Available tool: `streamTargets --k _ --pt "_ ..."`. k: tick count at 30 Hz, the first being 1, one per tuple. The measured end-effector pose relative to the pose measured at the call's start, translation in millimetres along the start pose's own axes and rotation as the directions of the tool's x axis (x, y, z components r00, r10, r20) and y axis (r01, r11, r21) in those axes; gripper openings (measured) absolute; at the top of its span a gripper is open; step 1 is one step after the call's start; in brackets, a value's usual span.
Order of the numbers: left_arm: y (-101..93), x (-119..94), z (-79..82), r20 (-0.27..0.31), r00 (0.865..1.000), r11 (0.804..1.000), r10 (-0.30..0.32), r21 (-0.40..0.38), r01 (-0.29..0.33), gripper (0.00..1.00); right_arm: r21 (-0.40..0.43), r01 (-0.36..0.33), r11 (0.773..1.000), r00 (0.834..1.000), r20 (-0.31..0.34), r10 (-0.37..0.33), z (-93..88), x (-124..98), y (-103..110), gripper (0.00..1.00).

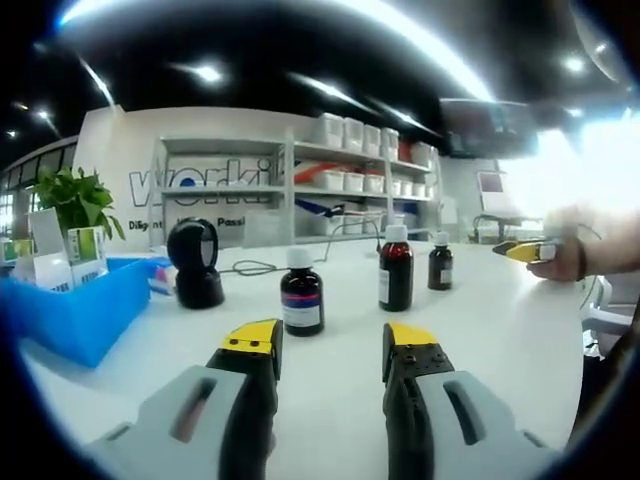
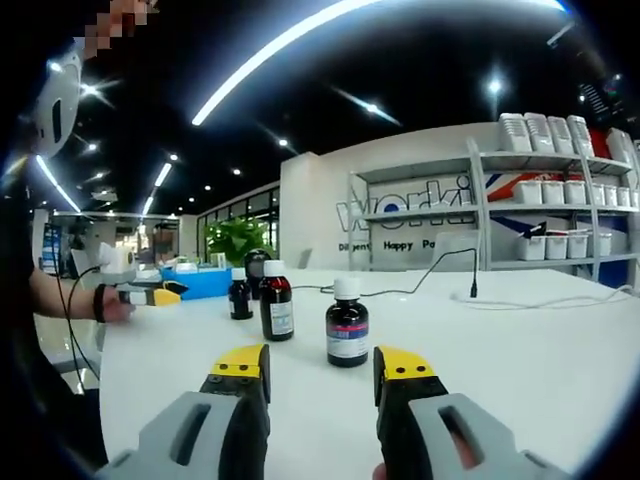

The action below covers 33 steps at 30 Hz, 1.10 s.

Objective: Rotate the medicine bottle to make it face forward pick up the medicine bottle inspect the drug traceability code place the medicine on the table

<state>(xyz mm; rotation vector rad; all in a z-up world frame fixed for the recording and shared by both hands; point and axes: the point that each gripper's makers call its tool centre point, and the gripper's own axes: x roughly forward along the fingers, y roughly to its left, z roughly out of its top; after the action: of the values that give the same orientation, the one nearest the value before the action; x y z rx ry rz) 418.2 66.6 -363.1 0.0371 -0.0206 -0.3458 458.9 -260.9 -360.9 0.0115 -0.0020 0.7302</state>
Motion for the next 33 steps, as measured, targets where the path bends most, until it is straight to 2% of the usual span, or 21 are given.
streamTargets --k 4,8,14,23,26,30,33 --pt "1.0 0 -0.5 -0.003 1.000 1.000 0.003 -0.007 -0.003 0.31 -0.061 0.001 0.998 1.000 -0.028 -0.002 -5.3 2 4 0.37" --pt "-2.9 2 -2.2 -0.015 1.000 1.000 -0.002 0.018 0.003 0.31 -0.138 -0.017 0.990 0.997 -0.071 0.008 -13.6 4 11 0.35" --pt "-6.3 2 -2.4 -0.021 1.000 1.000 -0.019 0.024 0.019 0.30 -0.116 -0.021 0.993 0.997 -0.081 0.012 -14.3 4 10 0.35" --pt "-2.2 2 -2.5 -0.020 1.000 1.000 -0.008 0.006 0.008 0.30 0.002 0.016 1.000 0.998 -0.056 -0.016 -2.8 3 1 0.32" --pt "-0.8 2 -2.3 -0.019 1.000 1.000 -0.005 0.000 0.005 0.30 -0.009 0.019 1.000 0.998 -0.058 -0.019 6.7 6 4 0.32" --pt "-1.5 1 -0.5 -0.011 1.000 1.000 -0.008 -0.004 0.008 0.30 -0.022 0.004 1.000 0.999 -0.031 -0.005 30.5 13 11 0.33" --pt "-1.5 1 0.1 -0.009 1.000 1.000 -0.009 -0.004 0.009 0.30 -0.057 -0.016 0.998 0.999 -0.042 0.014 41.3 21 18 0.33"
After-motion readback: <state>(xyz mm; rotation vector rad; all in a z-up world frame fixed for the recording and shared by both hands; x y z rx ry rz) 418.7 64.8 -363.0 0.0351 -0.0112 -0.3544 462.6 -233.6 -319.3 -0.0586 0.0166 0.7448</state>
